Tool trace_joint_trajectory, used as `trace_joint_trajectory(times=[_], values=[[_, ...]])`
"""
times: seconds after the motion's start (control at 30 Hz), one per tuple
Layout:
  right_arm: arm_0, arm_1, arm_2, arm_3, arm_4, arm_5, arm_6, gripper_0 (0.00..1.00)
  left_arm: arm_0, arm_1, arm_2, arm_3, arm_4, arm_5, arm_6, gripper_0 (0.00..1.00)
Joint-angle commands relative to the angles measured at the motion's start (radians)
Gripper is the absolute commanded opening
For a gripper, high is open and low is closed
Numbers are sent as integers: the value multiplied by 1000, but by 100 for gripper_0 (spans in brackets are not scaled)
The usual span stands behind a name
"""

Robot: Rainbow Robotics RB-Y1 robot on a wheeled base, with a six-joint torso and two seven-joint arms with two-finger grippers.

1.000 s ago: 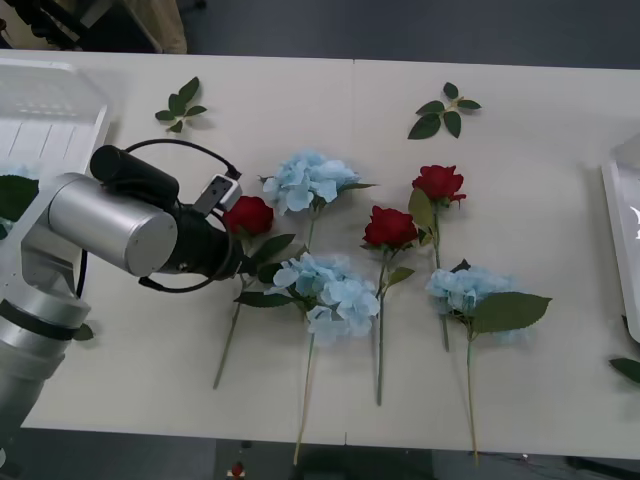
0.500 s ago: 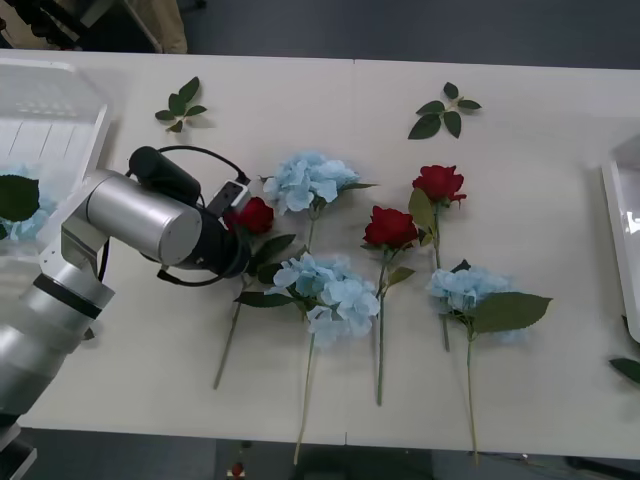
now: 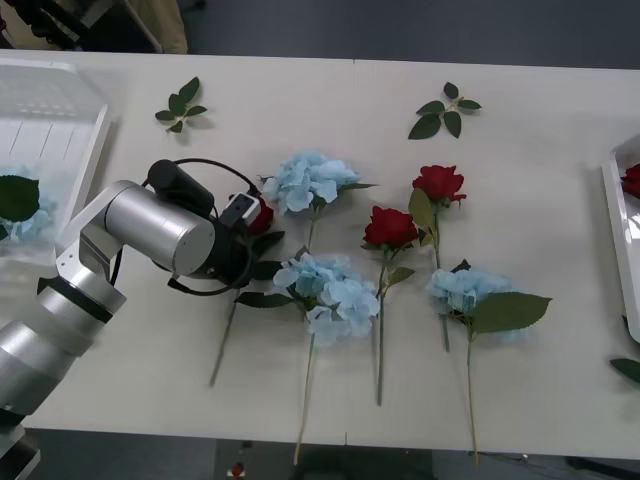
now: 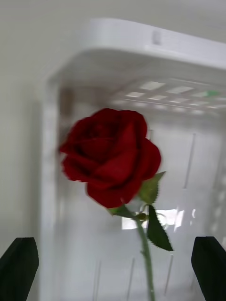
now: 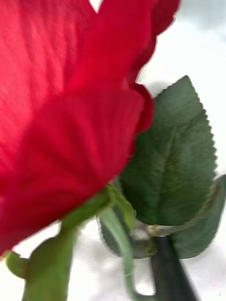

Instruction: Put the red flowers into the right box and the blue flowers into the left box

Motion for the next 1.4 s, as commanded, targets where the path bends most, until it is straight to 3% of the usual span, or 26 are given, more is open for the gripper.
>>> trace_joint_trajectory(times=[0.03, 0.33, 0.47, 0.6, 0.87, 1.03, 1.2, 1.4], values=[[44, -32, -26, -210, -54, 84, -79, 95, -29, -21, 6, 1, 11, -13, 43, 0], [334, -29, -121, -783, -114, 197, -389, 96, -27, 2, 89, -62, 13, -19, 46, 0], [473, -28, -179, -976, -182, 187, -504, 96, -4, 48, 155, -166, 42, 7, 43, 0], [577, -26, -218, -1128, -240, 176, -613, 97, 27, 99, 246, -315, 195, -1, 0, 0], [734, -26, -304, -1315, -357, 177, -725, 98, 22, 111, 361, -523, 499, -114, -112, 0], [829, -26, -345, -1378, -442, 164, -741, 98, -2, 54, 335, -520, 628, -251, -263, 0], [913, -26, -354, -1399, -479, 137, -744, 99, -42, -27, 279, -497, 622, -330, -334, 0], [985, -28, -350, -1401, -464, 119, -730, 100, -107, -94, 127, -385, 611, -519, -357, 0]])
